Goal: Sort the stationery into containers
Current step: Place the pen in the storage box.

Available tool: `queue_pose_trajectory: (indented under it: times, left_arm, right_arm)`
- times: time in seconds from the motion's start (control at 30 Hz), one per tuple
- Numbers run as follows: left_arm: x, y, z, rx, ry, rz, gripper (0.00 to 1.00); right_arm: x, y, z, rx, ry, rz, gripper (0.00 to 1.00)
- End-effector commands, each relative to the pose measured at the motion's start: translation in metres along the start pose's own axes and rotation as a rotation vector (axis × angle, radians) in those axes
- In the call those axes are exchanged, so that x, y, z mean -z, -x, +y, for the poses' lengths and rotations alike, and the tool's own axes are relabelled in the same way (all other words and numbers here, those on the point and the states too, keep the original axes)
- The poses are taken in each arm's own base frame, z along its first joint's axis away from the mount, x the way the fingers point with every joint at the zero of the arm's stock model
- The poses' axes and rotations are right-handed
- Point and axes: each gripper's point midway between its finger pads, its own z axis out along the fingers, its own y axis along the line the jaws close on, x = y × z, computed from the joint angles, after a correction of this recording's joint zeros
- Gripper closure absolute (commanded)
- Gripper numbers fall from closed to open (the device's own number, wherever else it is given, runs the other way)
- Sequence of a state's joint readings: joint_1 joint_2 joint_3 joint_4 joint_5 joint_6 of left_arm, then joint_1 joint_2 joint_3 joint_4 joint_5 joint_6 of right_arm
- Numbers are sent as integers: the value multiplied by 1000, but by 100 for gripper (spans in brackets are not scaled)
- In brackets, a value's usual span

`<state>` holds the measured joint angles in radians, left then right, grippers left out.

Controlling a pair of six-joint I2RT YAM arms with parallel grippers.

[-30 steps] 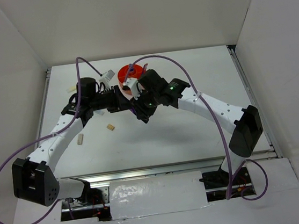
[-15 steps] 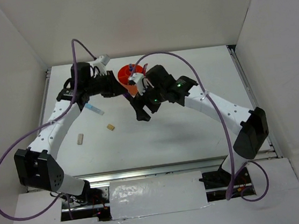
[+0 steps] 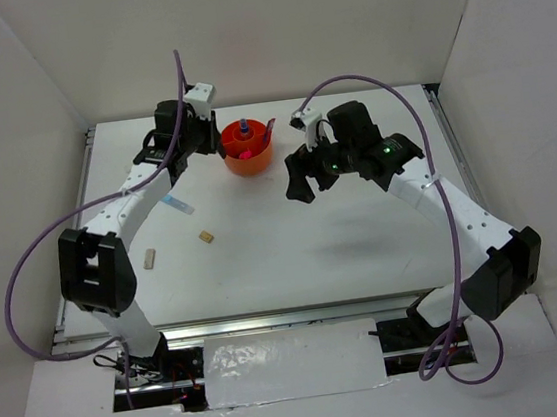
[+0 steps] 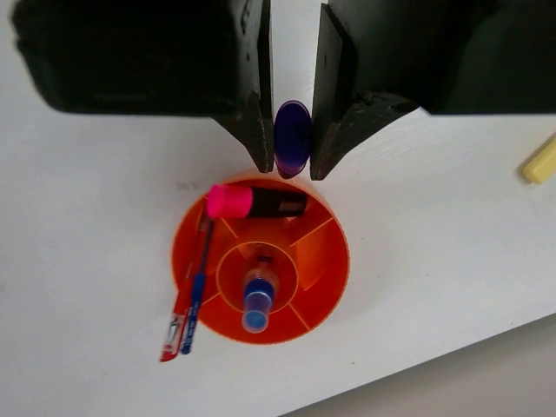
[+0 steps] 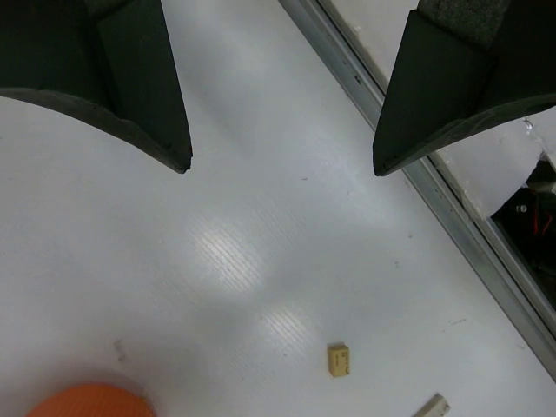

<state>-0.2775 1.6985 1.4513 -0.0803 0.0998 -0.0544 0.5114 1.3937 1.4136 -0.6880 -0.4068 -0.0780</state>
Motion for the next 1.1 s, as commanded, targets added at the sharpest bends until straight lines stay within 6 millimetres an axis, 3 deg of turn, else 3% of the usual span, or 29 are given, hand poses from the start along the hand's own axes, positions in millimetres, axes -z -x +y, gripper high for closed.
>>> queue_pose_trajectory:
  times: [0.0,0.13,0.4,0.8,0.9,0.93,0.97,1.03,1.07]
  left_arm:
    - [-14,53,11,-46,56,-161,100]
    - [-29,61,11,-35,54,-181,100]
    - [-43,51,8,-5,44,-159,100]
    - [-67,9,-5,24,27,-39,98]
    - [-69,-4,-7,30,33,17,76]
    - [-67,1,-6,29,31,16,57]
    - [-67,0,-5,19,36,28,47]
    - [-60,1,7,14,68,51,31]
    - [-53,10,10,18,75,40,30]
  right_arm:
    - [3,6,0,-17,14,-32,9]
    - [3,3,-4,-25,14,-26,10]
    - [-1,-3,-6,-38,22,-8,10]
    - [-2,-1,-8,-41,25,0,10]
    - [-3,-1,-7,-40,28,0,10]
    - [-4,-2,-8,-43,25,4,10]
    - [-3,-1,-9,-43,23,2,10]
    - [-3,-1,-8,-39,25,4,10]
    - [-3,-1,-10,-40,23,3,10]
